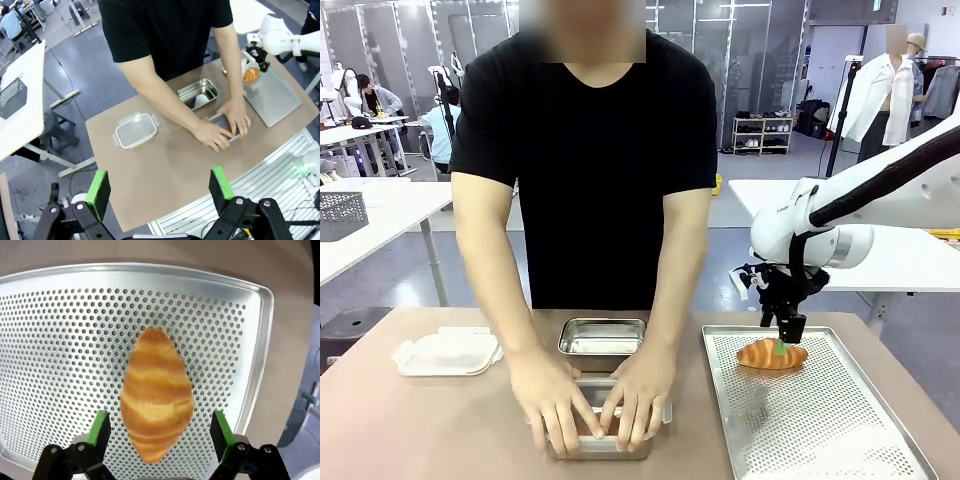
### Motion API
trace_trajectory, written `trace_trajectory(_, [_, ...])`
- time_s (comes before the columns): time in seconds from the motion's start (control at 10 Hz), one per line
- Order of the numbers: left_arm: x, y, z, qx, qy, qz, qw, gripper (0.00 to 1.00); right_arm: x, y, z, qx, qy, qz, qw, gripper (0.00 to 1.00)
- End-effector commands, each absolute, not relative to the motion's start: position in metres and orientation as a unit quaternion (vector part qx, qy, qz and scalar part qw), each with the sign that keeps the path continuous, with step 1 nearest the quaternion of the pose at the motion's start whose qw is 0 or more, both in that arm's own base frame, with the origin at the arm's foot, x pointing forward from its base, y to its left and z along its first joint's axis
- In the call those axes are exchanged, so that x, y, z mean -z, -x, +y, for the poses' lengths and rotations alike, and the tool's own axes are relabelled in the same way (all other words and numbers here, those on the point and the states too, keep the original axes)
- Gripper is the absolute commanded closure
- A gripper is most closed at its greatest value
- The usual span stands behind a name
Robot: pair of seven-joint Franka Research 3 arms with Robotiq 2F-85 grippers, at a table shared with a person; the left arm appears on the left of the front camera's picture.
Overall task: Place the bread into the airtight container.
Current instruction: Pick up a Butter Roll and place it into an empty Airtight Container.
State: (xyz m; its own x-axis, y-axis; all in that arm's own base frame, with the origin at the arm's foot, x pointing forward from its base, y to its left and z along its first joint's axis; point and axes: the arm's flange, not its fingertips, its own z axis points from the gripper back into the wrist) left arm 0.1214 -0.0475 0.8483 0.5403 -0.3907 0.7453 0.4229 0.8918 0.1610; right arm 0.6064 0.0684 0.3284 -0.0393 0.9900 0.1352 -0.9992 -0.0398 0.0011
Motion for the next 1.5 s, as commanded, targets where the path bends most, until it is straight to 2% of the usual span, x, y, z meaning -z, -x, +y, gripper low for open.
trace_trajectory(0.0, [-0.851, -0.115, -0.048, 0.233, 0.018, -0.424, 0.875, 0.0, -0.325, -0.612, 0.071, -0.712, -0.06, -0.037, 0.698, 0.0])
trace_trajectory(0.5, [-0.851, -0.115, -0.048, 0.233, 0.018, -0.424, 0.875, 0.0, -0.304, -0.608, 0.074, -0.705, -0.073, -0.009, 0.705, 0.0])
trace_trajectory(0.7, [-0.851, -0.115, -0.048, 0.233, 0.018, -0.424, 0.875, 0.0, -0.301, -0.607, 0.073, -0.703, -0.071, -0.005, 0.708, 0.11])
trace_trajectory(1.0, [-0.851, -0.115, -0.048, 0.233, 0.018, -0.424, 0.875, 0.0, -0.301, -0.604, 0.072, -0.702, -0.069, -0.001, 0.709, 0.43])
trace_trajectory(1.2, [-0.851, -0.115, -0.048, 0.233, 0.018, -0.424, 0.875, 0.0, -0.314, -0.596, 0.071, -0.698, -0.071, 0.001, 0.713, 0.58])
trace_trajectory(1.4, [-0.851, -0.115, -0.048, 0.233, 0.018, -0.424, 0.875, 0.0, -0.36, -0.579, 0.053, -0.67, -0.086, -0.051, 0.736, 0.58])
